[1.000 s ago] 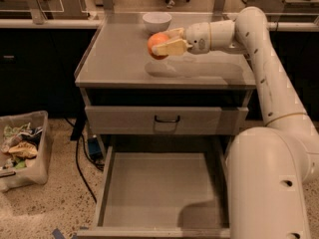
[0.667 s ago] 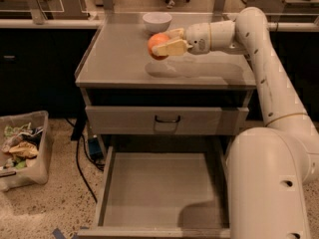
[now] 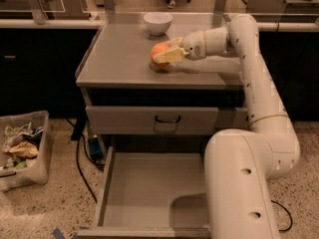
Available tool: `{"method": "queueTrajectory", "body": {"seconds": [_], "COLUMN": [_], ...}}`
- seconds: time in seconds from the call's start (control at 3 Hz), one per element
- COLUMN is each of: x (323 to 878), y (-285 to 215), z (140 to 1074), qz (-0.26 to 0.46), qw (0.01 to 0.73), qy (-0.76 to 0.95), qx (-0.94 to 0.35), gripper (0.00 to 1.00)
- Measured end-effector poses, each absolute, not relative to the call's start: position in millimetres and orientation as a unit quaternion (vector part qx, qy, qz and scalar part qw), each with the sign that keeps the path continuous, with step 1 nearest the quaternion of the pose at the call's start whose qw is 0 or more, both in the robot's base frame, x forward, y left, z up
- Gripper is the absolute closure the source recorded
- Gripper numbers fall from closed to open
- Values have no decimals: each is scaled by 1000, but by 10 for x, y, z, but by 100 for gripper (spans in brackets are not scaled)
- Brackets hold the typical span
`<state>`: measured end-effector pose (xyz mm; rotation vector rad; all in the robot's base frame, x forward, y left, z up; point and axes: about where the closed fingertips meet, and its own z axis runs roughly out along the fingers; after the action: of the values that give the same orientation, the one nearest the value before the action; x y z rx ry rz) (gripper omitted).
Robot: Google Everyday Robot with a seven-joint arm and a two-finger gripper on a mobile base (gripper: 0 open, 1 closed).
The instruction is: Pick orange from middle drawer and place on counter
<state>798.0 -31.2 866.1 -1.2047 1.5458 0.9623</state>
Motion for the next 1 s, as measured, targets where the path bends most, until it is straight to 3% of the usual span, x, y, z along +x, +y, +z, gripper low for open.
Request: {"method": "queueTrajectory", "body": {"seconds": [0.33,1.0], "x": [7980,7980], "y": [-310,-309], "z": [8660,8660], "qz": [391,391], "qw": [461,461], "qy": [628,628], "qx": [-490,-490], "gripper": [100,59]}}
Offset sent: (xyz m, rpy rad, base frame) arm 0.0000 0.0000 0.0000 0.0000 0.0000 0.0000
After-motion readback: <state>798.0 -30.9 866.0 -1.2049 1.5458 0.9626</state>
